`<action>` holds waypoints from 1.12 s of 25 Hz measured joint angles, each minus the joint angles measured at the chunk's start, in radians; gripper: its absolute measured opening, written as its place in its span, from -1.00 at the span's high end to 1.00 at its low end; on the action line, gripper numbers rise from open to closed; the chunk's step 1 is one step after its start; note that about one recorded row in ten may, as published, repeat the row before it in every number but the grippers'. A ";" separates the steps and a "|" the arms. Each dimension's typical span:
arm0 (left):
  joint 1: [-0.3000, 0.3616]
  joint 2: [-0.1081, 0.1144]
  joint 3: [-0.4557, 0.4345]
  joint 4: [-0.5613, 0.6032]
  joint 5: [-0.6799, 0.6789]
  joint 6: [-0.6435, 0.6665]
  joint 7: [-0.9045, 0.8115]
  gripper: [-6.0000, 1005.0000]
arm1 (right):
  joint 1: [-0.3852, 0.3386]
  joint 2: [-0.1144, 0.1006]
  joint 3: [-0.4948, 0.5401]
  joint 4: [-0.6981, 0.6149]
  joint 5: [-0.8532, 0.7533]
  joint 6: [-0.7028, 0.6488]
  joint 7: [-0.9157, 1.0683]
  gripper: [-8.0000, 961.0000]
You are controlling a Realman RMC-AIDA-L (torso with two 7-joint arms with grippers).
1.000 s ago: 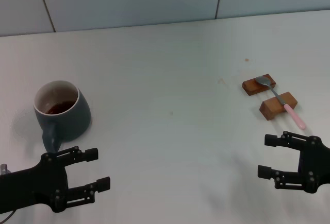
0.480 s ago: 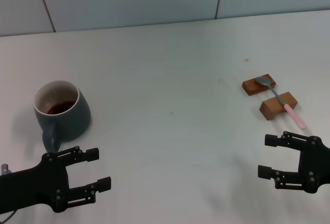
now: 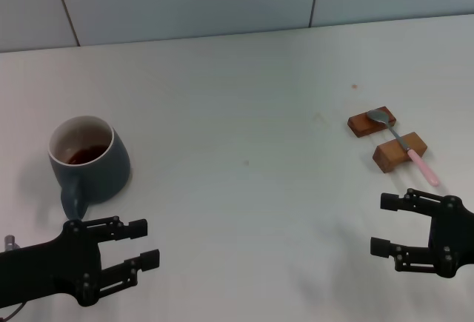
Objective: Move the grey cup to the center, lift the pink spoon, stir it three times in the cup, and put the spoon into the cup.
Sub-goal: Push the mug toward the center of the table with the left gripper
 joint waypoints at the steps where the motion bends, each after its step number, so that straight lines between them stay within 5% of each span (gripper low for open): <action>1: 0.000 0.000 0.000 0.000 0.000 0.000 0.000 -0.42 | 0.000 0.000 0.000 0.000 0.000 0.000 0.000 -0.73; 3: -0.003 -0.002 -0.004 -0.003 0.000 0.000 0.000 -0.42 | 0.000 0.000 0.000 0.000 0.001 0.000 0.000 -0.73; 17: 0.000 -0.004 -0.032 -0.002 -0.006 0.008 0.000 0.83 | 0.001 0.000 0.000 0.000 0.003 -0.001 0.000 -0.73; 21: 0.000 -0.010 -0.130 0.000 -0.008 0.031 0.004 0.99 | 0.001 -0.001 0.001 0.000 0.003 -0.002 0.000 -0.73; 28: 0.001 -0.044 -0.410 0.000 -0.009 0.011 0.109 0.99 | 0.000 -0.003 0.001 -0.001 0.003 -0.002 0.000 -0.73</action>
